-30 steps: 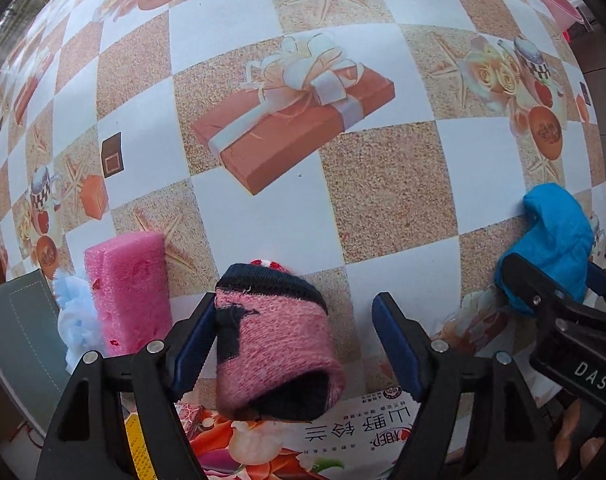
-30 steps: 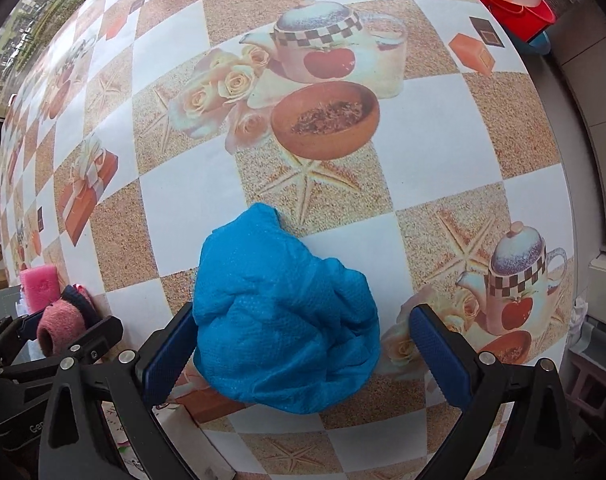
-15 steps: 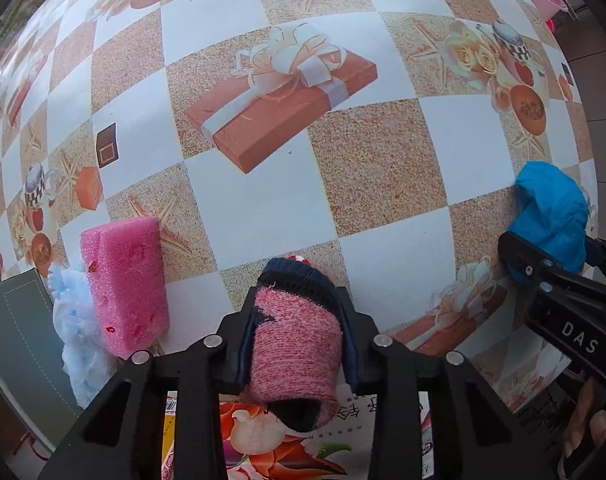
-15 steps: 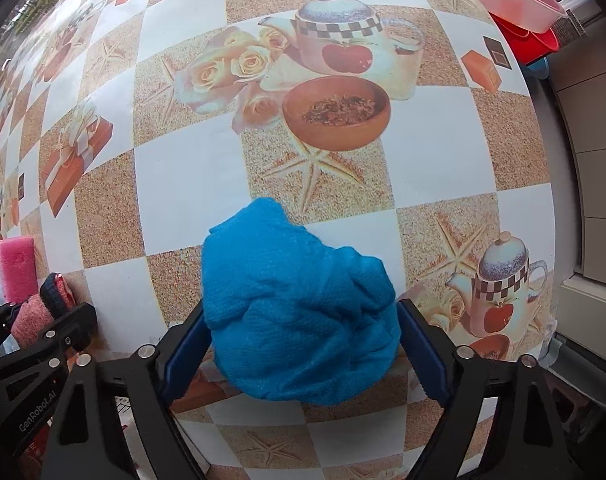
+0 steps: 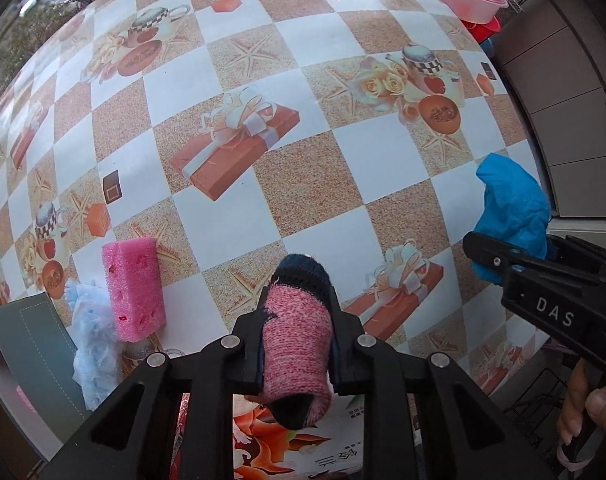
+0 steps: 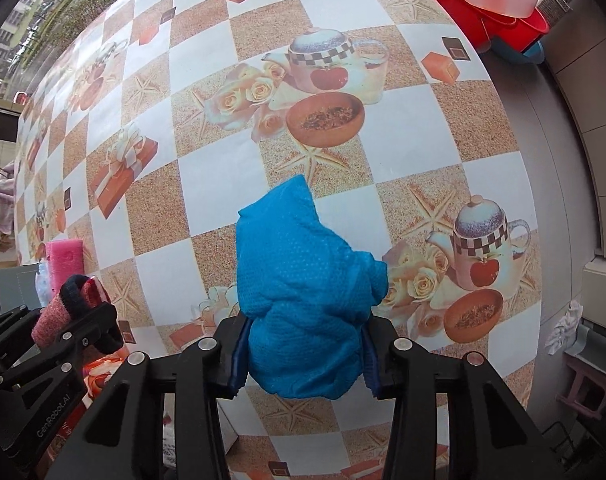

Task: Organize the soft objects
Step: 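Lift sock with left gripper while right gripper carries blue cloth toward the white box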

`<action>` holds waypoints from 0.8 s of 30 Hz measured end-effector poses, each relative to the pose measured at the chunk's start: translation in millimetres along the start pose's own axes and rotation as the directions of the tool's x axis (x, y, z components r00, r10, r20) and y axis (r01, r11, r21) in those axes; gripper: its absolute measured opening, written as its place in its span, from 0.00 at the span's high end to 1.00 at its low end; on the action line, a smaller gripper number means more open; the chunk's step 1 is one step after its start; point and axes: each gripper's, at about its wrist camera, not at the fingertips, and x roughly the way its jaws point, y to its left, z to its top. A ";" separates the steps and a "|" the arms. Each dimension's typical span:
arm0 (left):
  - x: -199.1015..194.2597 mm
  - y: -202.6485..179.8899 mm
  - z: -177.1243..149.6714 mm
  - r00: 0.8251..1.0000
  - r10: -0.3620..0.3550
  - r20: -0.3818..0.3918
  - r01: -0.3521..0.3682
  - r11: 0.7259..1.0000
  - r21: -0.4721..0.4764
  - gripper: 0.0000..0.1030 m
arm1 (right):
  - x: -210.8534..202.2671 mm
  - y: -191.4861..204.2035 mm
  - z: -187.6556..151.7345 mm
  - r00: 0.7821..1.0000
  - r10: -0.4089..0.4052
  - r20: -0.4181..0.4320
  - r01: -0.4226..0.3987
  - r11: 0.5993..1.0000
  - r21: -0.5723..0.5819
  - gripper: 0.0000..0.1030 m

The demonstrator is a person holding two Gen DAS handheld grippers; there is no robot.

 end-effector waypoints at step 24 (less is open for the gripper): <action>-73.5 -55.3 -141.4 0.990 -0.135 0.039 0.117 0.946 0.303 0.76 | -32.9 -5.2 -144.7 0.999 0.049 -0.011 -0.047 0.988 0.146 0.56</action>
